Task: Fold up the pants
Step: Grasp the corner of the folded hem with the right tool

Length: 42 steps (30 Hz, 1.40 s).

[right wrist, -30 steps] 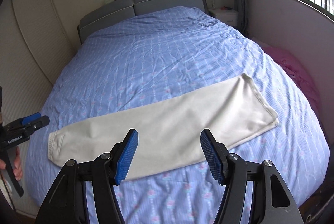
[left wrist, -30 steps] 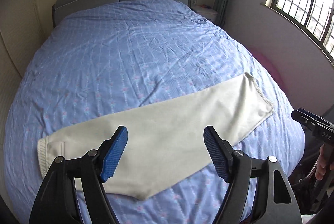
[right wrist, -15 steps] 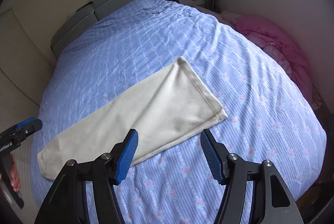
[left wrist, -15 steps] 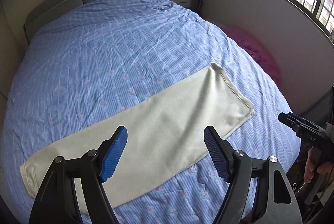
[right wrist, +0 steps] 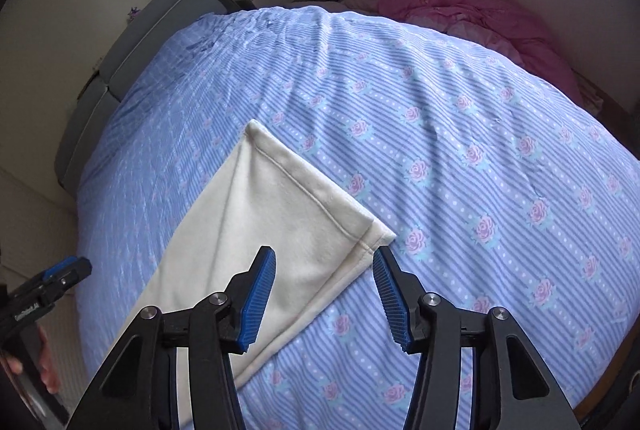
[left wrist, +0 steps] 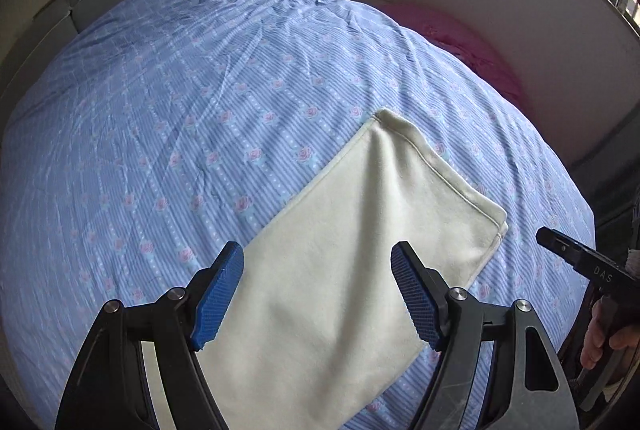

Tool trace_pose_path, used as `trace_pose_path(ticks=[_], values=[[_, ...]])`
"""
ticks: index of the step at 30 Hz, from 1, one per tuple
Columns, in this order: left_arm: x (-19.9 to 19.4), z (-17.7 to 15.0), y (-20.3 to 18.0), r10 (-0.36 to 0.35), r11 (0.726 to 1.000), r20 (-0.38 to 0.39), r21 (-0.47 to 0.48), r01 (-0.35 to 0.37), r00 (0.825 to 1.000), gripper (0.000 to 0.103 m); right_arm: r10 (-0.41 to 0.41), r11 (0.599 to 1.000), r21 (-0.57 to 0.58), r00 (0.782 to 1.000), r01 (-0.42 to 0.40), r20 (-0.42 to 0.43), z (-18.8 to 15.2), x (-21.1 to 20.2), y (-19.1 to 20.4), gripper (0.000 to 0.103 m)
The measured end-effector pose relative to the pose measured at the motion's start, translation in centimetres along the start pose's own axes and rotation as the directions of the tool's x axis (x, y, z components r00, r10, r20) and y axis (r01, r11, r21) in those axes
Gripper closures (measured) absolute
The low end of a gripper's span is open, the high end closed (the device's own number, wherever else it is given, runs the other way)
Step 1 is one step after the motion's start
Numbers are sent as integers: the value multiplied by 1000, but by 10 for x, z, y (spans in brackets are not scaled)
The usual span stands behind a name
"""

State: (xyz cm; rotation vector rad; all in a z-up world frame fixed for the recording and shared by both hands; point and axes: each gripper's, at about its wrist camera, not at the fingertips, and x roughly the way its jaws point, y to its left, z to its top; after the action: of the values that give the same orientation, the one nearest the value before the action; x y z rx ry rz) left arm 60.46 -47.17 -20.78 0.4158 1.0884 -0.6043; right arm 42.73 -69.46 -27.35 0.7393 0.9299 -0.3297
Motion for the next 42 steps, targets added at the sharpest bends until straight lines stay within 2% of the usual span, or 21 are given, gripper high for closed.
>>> trace_pose_path(ticks=[5,8,16,17,18,19,21,24,25,27,29,31,32,33,35,38,39,42], values=[[45,36,-12,-59,987,-13,148,60,998,27,-32,997,76,999,33,-18,-4,35,-5,56],[68,49,-12,-76,975,-17,206,78,997,27,-48,991,124,999,49,-12,-3,52,-10,59],[100,50,9,-110,979,-41,168,115,993,27,-127,979,158,991,131,-36,6,98,-14,62],[103,48,11,-111,979,-47,166,117,993,28,-122,978,167,992,125,-31,7,99,-15,68],[105,47,12,-111,979,-52,168,119,992,28,-113,980,161,993,116,-25,8,100,-14,85],[107,46,12,-111,978,-55,172,119,992,28,-112,985,129,993,115,-26,10,100,-10,93],[110,48,13,-106,977,-51,178,113,993,29,-135,987,83,991,136,-16,11,93,-6,95],[115,55,11,-120,973,-46,192,127,992,29,-160,984,84,986,156,50,13,67,-9,96],[119,60,9,-115,972,-47,199,123,992,29,-141,986,96,989,136,40,13,69,-13,96],[128,70,3,-113,967,-56,223,123,992,29,-153,984,90,988,152,6,11,80,-19,95],[135,84,-5,-142,955,-71,254,155,987,29,-163,983,77,987,164,-15,7,86,-23,94],[140,97,-15,-194,932,-87,295,211,977,28,-139,983,118,990,139,-11,6,78,-29,85],[144,103,-20,-222,917,-104,316,244,970,28,-151,977,154,989,149,-1,4,71,-31,71],[148,109,-25,-245,903,-119,333,271,962,28,-177,967,186,984,171,13,1,62,-33,63],[159,119,-36,-293,871,-162,361,333,942,29,-164,965,213,986,151,43,-3,53,-32,63],[183,128,-49,-338,837,-251,361,412,907,38,-114,959,265,993,101,32,-12,60,-30,63],[192,131,-50,-350,831,-281,348,434,894,46,-97,955,283,995,85,28,-14,65,-31,63],[217,139,-49,-369,832,-327,302,466,870,52,-73,931,359,997,65,7,-20,80,-38,63]])
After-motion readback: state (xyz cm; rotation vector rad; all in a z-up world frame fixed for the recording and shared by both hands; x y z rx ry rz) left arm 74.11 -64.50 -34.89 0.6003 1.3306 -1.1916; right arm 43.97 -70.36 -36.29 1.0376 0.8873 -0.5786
